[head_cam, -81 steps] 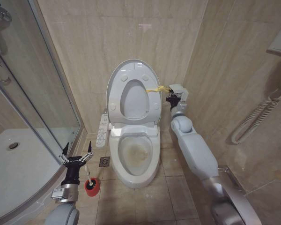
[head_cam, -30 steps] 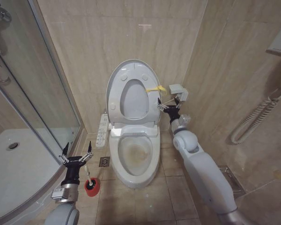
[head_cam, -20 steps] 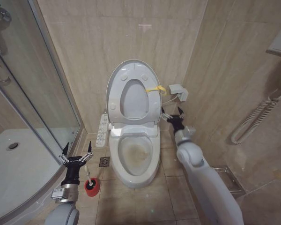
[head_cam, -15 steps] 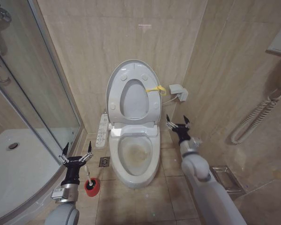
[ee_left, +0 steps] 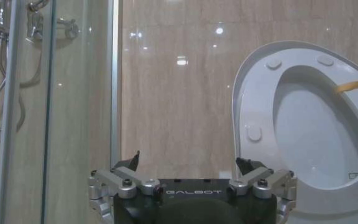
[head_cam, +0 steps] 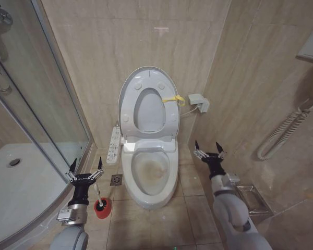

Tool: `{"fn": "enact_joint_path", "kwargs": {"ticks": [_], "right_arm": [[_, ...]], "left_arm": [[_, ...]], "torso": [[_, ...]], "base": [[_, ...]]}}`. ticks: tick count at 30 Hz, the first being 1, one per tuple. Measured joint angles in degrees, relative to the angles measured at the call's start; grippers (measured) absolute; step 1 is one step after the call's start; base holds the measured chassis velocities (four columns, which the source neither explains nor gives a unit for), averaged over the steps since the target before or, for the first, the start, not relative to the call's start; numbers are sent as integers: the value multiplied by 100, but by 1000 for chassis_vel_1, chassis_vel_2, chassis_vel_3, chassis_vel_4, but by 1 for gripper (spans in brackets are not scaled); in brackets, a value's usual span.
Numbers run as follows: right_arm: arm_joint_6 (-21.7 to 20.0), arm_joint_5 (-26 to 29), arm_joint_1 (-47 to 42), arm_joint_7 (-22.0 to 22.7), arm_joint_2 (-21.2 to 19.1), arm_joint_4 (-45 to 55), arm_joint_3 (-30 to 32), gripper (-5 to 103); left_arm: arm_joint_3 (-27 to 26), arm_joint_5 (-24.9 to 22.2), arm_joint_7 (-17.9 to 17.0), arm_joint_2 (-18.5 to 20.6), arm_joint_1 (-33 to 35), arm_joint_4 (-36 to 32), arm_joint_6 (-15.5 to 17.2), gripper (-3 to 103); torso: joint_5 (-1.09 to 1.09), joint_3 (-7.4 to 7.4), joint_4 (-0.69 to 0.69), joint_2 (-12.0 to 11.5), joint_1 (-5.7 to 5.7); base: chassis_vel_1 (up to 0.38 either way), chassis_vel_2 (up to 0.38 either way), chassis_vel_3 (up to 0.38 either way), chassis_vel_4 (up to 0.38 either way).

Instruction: Open the toilet lid, clean the toilet bowl with a toilet brush, close the toilet lid, and flush.

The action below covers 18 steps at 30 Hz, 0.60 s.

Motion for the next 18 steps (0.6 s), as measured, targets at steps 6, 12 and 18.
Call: {"fn": "enact_joint_path", "kwargs": {"ticks": [6,12,18], "right_arm": [[196,-32,-238,-84,109,71,134,100],[324,-46,-273,-108,159,72,233,100],[332,-41,-306,-142,181,88,249,100]], "left_arm": [[0,0,0,0,0,0,0,100],[0,0,0,0,0,0,0,100],[0,0,0,0,0,0,0,100]], "torso": [[0,0,0,0,1],[0,0,1,0,1],[0,1,0,0,1]], "base": [[0,0,0,0],[0,0,0,0],[0,0,0,0]]}}
